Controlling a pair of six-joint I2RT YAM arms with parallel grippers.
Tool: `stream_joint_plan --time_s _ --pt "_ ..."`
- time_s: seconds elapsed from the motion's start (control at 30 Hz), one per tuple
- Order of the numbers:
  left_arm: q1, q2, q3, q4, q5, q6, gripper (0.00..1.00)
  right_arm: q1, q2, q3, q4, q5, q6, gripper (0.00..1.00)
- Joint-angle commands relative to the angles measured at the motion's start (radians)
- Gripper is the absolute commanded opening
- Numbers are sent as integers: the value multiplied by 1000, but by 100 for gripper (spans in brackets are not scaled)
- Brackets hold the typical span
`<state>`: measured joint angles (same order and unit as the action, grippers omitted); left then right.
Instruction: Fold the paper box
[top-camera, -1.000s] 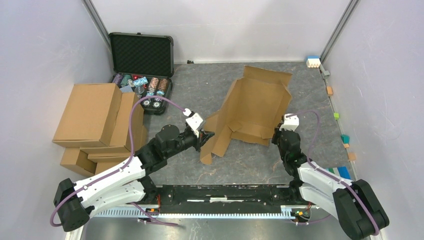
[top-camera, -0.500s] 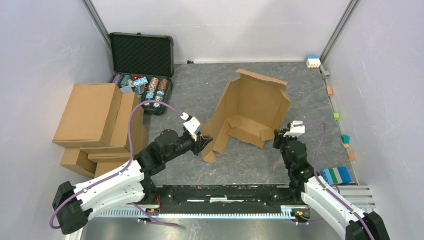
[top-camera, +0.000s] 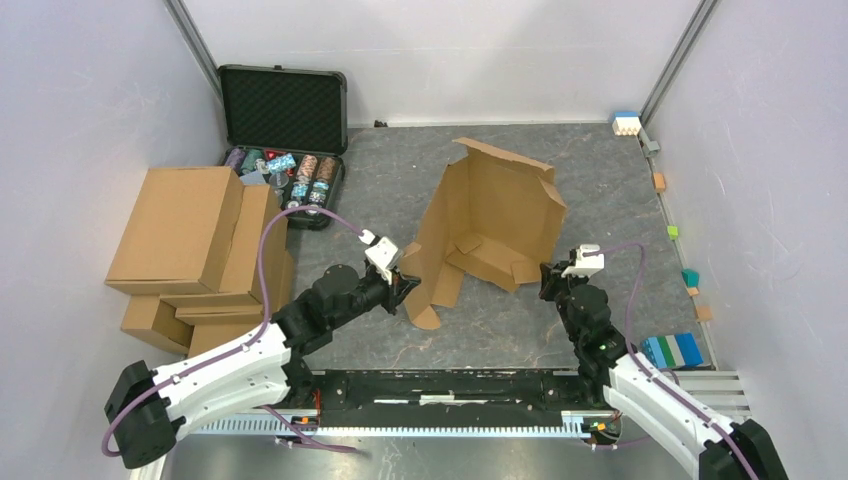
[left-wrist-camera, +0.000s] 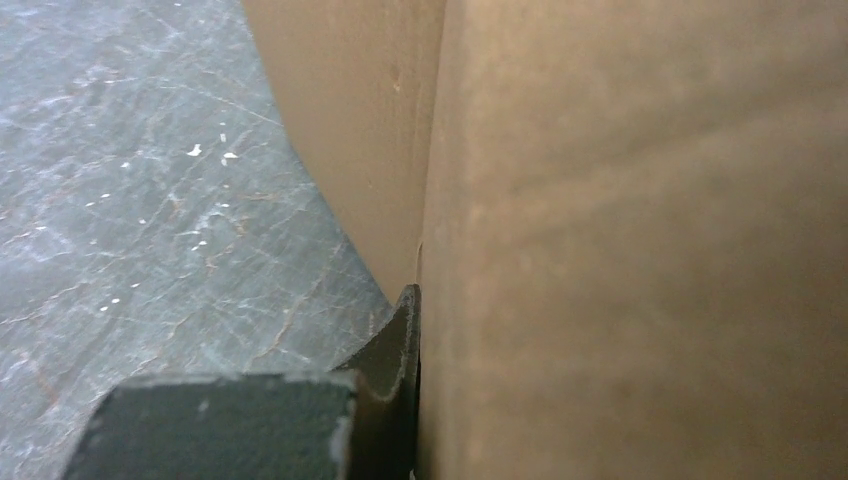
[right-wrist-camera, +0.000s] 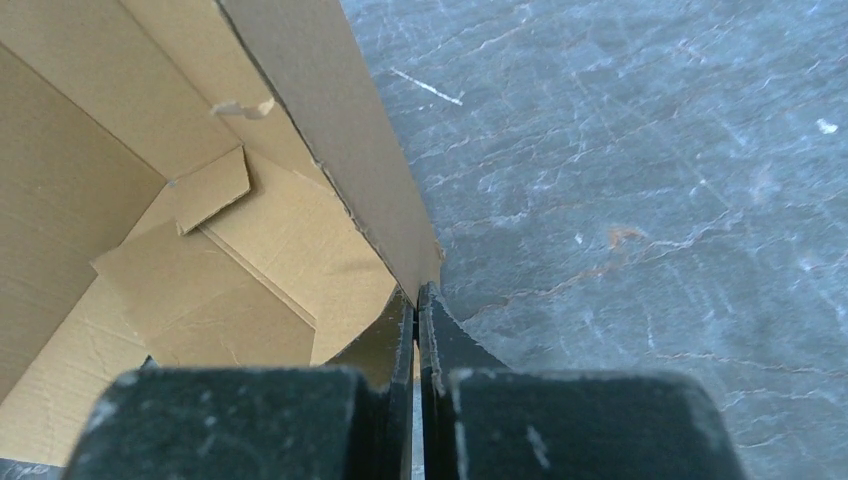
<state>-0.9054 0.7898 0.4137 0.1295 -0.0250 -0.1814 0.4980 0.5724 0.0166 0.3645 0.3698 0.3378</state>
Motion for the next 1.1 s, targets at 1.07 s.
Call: stream_joint_plan --time_s 1.07 --pt "-5 81 14 156 223 -188 2 391 523 282 -257 500 842 0"
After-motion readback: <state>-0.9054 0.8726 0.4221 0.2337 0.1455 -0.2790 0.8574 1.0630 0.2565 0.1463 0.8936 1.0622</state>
